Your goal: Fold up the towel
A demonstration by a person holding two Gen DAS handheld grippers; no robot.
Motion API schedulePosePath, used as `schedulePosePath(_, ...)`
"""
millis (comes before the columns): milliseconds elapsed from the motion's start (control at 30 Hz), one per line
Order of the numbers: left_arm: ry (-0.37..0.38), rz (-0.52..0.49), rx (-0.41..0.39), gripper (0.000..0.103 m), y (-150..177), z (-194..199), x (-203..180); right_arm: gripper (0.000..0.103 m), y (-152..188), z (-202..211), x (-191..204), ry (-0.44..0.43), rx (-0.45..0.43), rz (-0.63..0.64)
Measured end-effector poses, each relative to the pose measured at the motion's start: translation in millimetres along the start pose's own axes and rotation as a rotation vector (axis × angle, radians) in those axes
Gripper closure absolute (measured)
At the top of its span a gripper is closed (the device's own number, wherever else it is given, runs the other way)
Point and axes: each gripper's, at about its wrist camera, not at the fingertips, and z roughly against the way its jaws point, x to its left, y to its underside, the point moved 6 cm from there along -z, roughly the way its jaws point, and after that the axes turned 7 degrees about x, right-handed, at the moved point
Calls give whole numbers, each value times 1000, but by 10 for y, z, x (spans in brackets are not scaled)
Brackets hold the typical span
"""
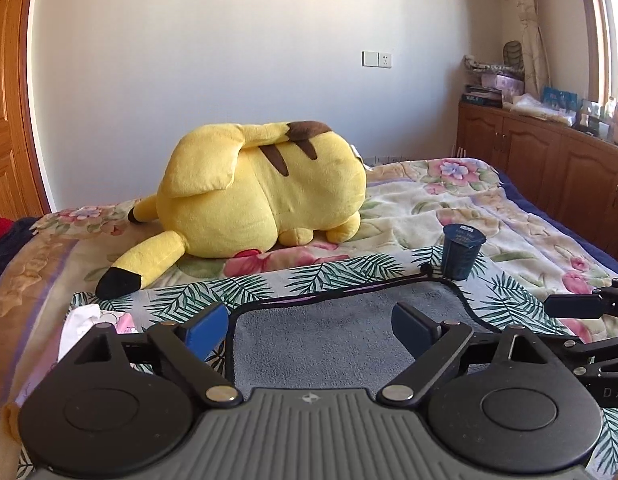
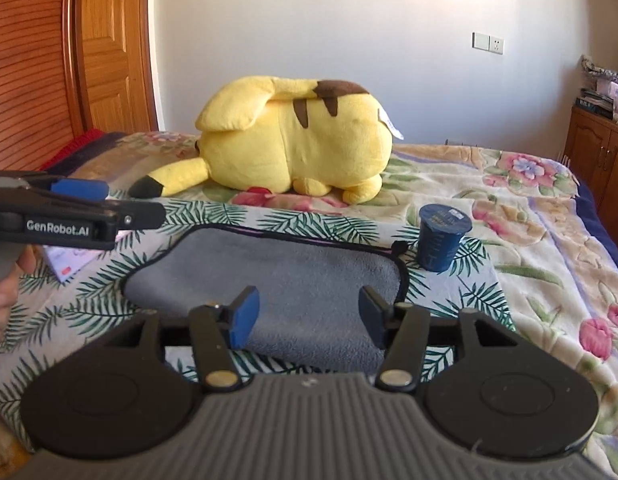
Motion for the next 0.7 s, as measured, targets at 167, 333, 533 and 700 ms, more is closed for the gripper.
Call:
schedulePosePath(167, -12, -18, -3, 27, 35, 219, -27, 38, 21, 198, 13, 12, -20, 11)
schedulePosePath(333, -20, -11, -10, 18, 121, 465, -76, 14, 58, 398, 46, 16, -45, 18)
schedulePosePath(533, -37, -36, -34, 16, 248, 721, -192, 3, 153, 608, 115, 11, -63, 23)
schedulePosePath(700, -37, -54, -31, 16, 382, 820, -280, 0, 206, 786, 140, 4, -85, 30)
